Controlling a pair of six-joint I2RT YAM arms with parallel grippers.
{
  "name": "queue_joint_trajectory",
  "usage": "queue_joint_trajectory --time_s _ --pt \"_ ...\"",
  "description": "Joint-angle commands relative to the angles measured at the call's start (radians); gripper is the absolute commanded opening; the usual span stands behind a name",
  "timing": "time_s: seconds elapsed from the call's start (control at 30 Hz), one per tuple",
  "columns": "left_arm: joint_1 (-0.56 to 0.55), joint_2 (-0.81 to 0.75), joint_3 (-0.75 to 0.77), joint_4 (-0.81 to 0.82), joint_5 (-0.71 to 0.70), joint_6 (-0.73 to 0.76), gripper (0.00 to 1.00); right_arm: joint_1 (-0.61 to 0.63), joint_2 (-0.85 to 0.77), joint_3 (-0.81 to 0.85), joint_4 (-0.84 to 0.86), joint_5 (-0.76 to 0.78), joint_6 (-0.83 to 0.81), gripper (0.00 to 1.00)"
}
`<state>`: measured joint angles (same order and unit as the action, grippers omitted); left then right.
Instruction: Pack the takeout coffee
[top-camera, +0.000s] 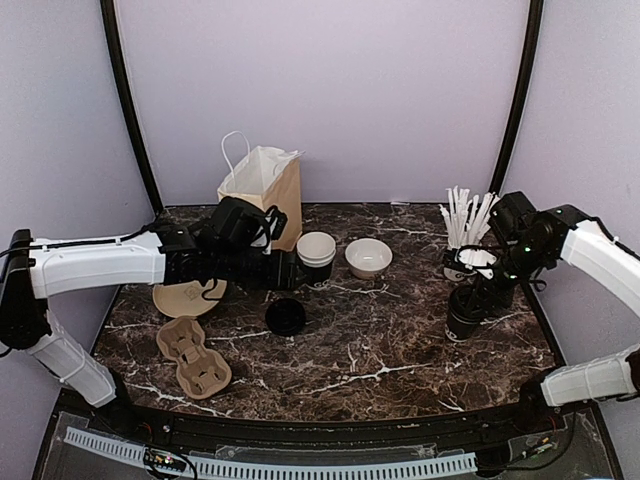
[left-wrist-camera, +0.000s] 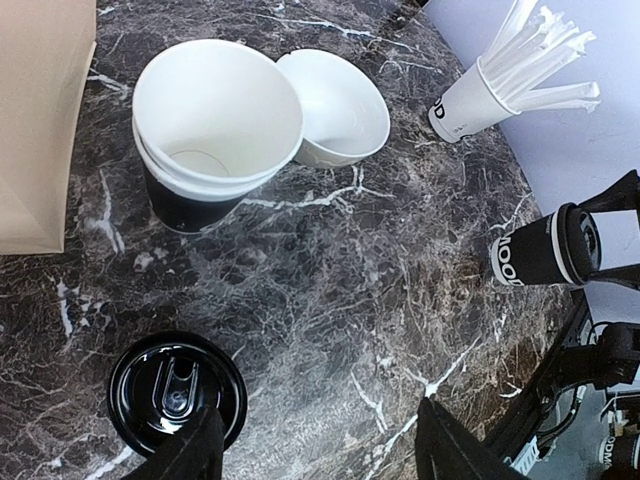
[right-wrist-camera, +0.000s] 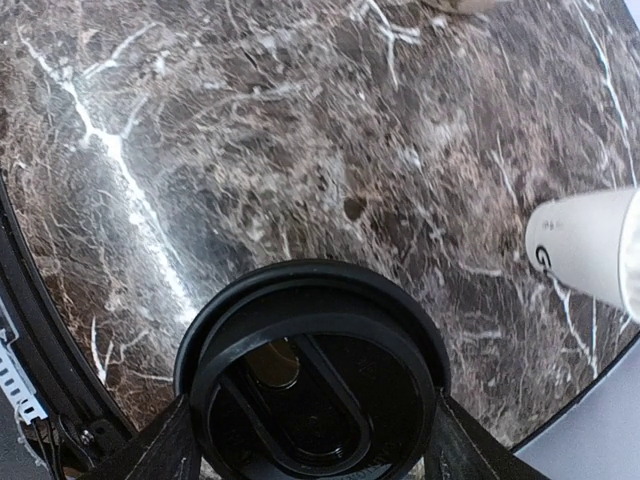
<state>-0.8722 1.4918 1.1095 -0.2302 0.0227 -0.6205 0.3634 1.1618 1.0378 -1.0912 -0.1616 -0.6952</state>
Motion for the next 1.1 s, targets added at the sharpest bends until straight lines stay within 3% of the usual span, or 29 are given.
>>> queue_joint_trajectory --time_s 0.0,0.2,0.37,0.57,0.67,0.87,1.07 --pt "0.004 0.009 0.037 0.021 0.036 0.027 0.68 -0.151 -0.032 -0.036 -0.007 -0.002 -0.068 0.71" --pt "0.005 0.012 0.032 0.020 0.048 0.027 0.68 -0.319 0.002 -0.050 0.001 -0.039 -0.138 0.71" --pt "0.006 0.003 0.024 0.019 0.049 0.028 0.68 -0.350 0.046 -0.054 -0.007 -0.076 -0.147 0.74" --pt "0.005 0.026 0.072 -0.031 0.061 0.104 0.68 -0.353 0.031 -0.029 -0.052 -0.100 -0.151 0.90" --pt "0.007 0.075 0.167 -0.093 0.012 0.216 0.67 -0.353 -0.002 -0.003 -0.066 -0.104 -0.138 0.92" --pt "0.018 0.251 0.415 -0.288 -0.073 0.402 0.54 -0.353 -0.068 0.031 -0.102 -0.186 -0.135 0.90" --pt "0.034 0.448 0.639 -0.441 -0.100 0.453 0.49 -0.325 -0.120 0.009 -0.090 -0.315 -0.151 0.87"
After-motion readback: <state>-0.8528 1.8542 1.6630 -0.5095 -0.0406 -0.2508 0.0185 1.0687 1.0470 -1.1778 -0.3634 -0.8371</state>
